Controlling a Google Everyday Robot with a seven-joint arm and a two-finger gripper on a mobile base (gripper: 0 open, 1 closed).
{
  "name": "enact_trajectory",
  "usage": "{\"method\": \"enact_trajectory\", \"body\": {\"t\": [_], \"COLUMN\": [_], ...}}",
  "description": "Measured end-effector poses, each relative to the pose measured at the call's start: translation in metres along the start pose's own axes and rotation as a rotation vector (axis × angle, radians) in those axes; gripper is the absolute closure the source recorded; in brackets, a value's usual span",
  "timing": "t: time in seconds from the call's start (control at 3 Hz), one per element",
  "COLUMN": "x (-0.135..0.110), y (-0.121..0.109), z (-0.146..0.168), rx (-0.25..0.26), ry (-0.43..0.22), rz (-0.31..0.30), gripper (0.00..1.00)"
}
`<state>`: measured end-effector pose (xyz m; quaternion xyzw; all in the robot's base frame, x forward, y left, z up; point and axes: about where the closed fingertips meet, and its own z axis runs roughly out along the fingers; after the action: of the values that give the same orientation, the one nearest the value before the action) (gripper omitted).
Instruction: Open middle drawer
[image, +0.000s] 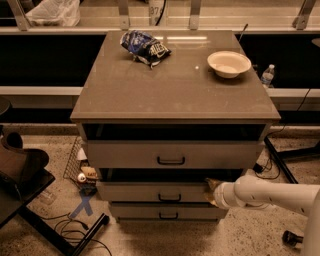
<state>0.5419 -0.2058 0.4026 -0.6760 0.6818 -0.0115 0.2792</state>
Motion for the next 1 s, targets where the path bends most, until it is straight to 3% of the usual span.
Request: {"method": "enact_trajectory", "body": {"t": [0.67,1.0], "x": [0.0000,-0.0007], "y": [0.0000,0.0007], "z": [0.0000,0.0009], "rx": [0.000,-0.002], "ry": [0.000,-0.001], "rz": [0.000,0.000], "gripper": [0.07,0.00]}}
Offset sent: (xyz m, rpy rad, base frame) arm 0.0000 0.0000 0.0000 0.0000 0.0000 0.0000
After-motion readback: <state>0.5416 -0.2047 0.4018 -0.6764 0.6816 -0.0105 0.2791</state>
